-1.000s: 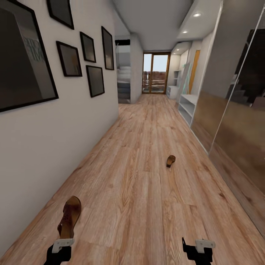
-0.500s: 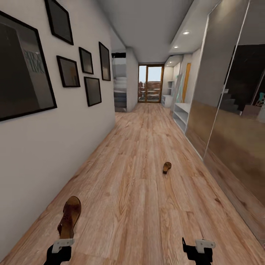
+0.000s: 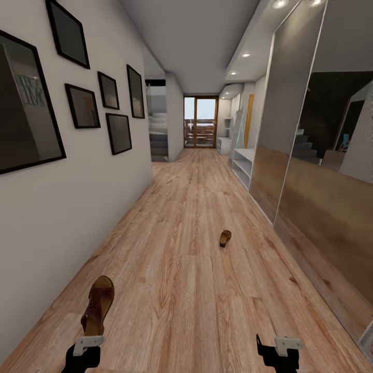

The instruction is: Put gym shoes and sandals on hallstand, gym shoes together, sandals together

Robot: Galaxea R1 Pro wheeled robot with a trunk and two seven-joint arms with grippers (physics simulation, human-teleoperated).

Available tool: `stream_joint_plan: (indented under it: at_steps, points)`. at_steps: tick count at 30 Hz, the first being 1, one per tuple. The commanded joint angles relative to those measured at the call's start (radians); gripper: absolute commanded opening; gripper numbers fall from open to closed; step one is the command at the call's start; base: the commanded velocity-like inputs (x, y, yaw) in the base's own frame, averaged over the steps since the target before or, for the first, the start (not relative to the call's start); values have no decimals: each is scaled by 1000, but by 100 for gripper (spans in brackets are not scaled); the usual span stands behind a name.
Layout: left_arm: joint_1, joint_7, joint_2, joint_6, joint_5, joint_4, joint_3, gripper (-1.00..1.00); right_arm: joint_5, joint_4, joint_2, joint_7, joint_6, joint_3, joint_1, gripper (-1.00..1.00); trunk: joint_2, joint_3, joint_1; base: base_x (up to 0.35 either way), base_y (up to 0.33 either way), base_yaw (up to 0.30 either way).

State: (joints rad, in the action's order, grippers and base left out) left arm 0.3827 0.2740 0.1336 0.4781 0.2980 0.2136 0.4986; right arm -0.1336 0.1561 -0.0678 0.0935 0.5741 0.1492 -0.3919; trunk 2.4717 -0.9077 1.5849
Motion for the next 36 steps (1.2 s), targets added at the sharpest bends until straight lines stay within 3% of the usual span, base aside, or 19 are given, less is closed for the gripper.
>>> stream_joint_plan:
  at_steps: [1, 8, 36]
  points:
    - [1, 5, 0, 3, 10, 0, 9, -100, -11, -1, 0, 5, 3, 5, -1, 100, 0, -1, 0, 0, 0, -44]
    - [1, 5, 0, 4, 9, 1, 9, -100, -11, -1, 0, 5, 3, 5, -1, 100, 0, 0, 0, 195, 1, -14]
    - [1, 5, -2, 2, 10, -2, 9, -100, -12, -1, 0, 5, 3, 4, -1, 100, 0, 2, 0, 331, 102, -18]
